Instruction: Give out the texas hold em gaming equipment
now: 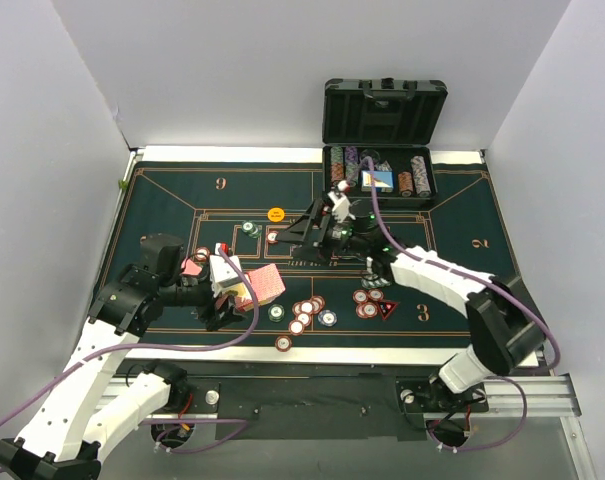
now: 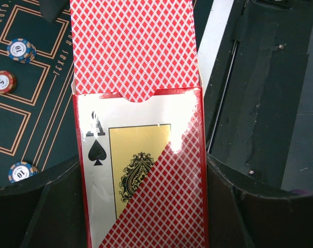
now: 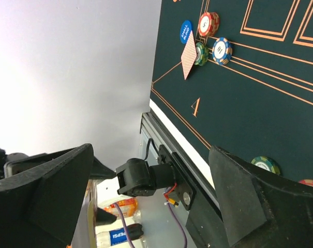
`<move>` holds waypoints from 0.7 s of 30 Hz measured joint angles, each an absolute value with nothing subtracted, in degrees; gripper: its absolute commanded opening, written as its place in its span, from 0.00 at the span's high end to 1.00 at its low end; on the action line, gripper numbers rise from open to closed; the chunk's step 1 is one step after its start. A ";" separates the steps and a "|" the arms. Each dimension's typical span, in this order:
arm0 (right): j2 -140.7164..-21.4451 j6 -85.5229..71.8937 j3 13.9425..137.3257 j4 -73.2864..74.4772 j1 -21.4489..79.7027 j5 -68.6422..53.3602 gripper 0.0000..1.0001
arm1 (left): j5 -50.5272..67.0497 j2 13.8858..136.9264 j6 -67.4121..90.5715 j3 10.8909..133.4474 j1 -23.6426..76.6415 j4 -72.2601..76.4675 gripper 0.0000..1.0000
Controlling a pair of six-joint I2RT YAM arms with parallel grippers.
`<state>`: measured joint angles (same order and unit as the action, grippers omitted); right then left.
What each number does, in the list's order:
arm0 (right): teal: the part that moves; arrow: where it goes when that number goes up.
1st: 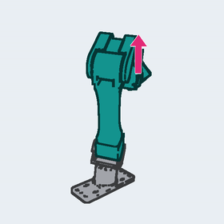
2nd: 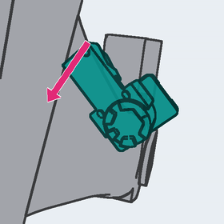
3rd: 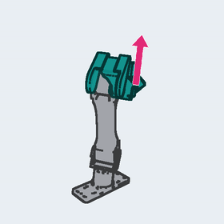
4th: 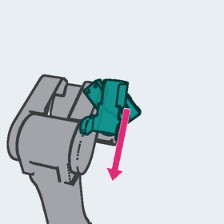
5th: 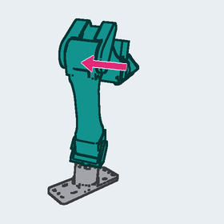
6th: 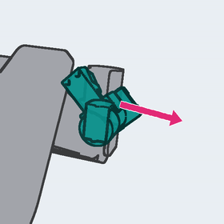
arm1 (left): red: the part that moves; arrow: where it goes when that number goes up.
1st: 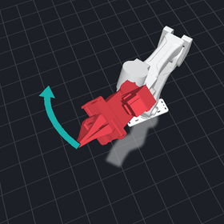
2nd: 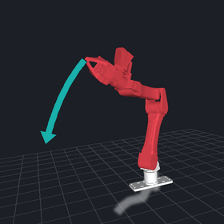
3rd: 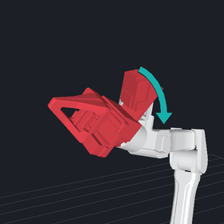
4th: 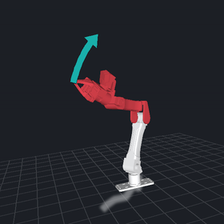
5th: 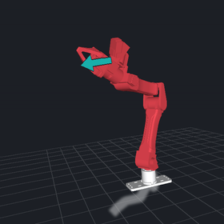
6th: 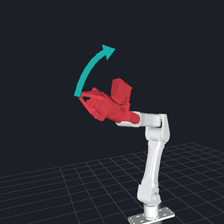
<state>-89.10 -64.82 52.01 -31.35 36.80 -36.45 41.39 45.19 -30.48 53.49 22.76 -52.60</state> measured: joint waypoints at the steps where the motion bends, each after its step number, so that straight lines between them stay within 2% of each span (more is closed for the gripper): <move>1: -87.50 -64.64 51.03 -30.87 35.81 -36.38 0.11 | 41.39 45.17 -30.52 53.49 22.79 -52.60 1.00; 12: -77.65 -65.14 47.48 -30.33 35.09 -36.49 0.09 | 41.32 45.47 -31.14 52.29 22.76 -52.47 1.00; 21: -77.03 -55.94 49.98 -19.57 46.33 -36.32 0.10 | 41.25 46.83 -31.31 52.12 22.76 -52.36 1.00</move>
